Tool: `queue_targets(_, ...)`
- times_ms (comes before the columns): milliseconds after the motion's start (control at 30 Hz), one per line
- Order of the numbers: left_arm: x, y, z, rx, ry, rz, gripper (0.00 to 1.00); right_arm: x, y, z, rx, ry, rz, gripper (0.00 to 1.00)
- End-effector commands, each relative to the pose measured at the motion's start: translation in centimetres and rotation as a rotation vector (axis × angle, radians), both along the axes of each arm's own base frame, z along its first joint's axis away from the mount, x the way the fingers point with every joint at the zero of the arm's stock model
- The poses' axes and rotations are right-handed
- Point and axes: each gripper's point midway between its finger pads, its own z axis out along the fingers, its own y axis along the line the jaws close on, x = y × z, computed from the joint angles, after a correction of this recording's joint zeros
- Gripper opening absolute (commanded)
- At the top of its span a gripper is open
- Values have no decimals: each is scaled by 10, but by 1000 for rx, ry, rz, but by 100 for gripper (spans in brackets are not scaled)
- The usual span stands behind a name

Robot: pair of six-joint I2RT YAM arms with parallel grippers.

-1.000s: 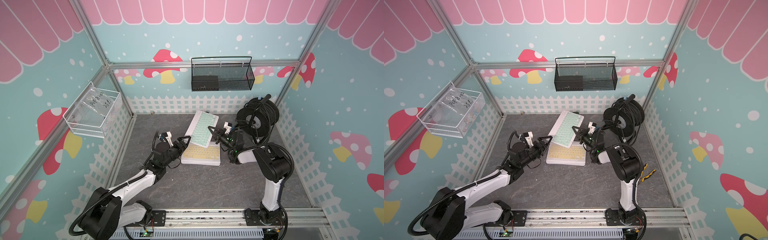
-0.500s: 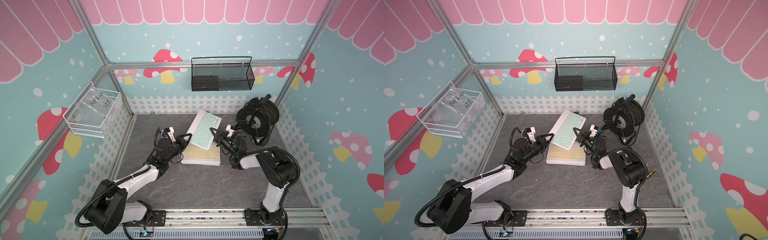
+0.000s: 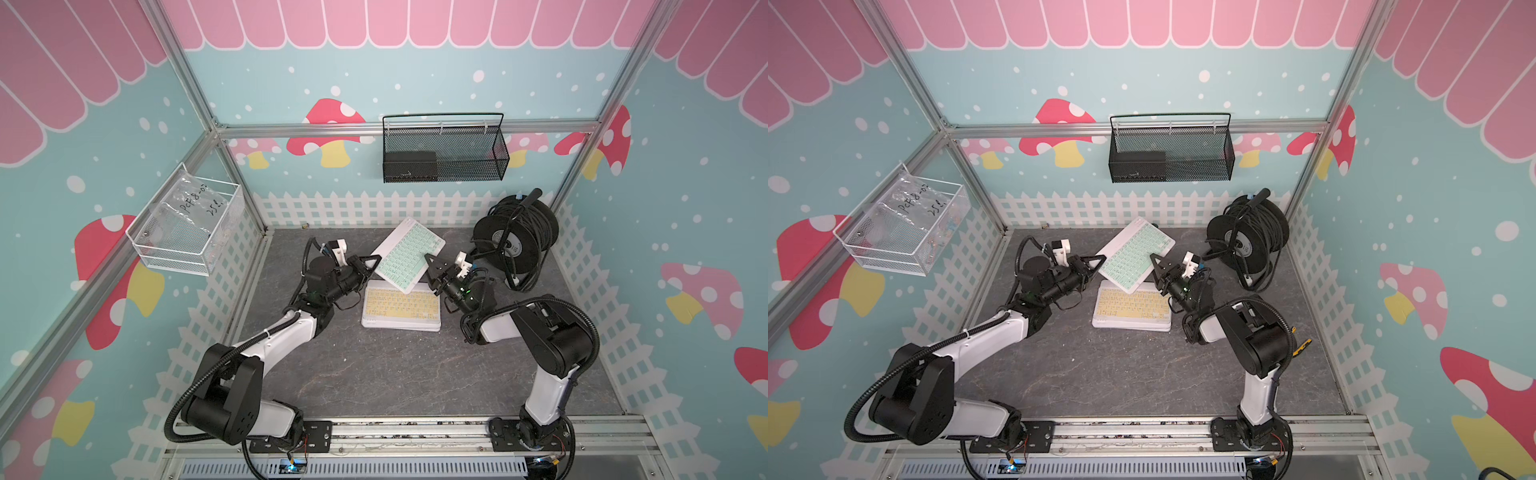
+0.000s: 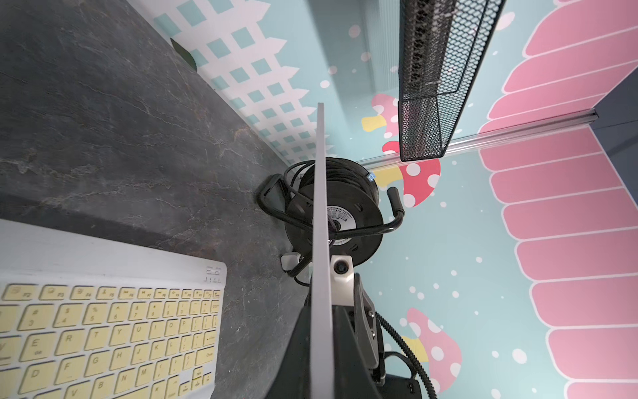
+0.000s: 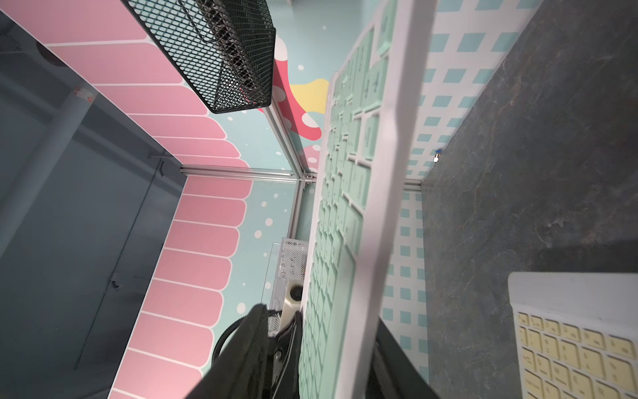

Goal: Stack the numeric keypads
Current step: Place the numeric keypad at the numeric keypad.

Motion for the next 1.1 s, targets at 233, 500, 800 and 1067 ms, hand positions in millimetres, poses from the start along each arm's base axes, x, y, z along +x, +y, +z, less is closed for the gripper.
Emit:
queue_targets(233, 14, 0, 16, -61, 0, -474, 8, 7, -48, -38, -587, 91, -70, 67)
queue_targets(500, 13, 3, 8, -234, -57, -678, 10, 9, -95, -43, -1015, 82, -78, 77)
queue_targets(800, 20, 23, -13, -259, -6, -597, 2, 11, -102, -71, -1073, 123, -31, 76)
queue_targets(1067, 6, 62, -95, 321, 301, -373, 3, 18, -118, -59, -1074, 110, -76, 76)
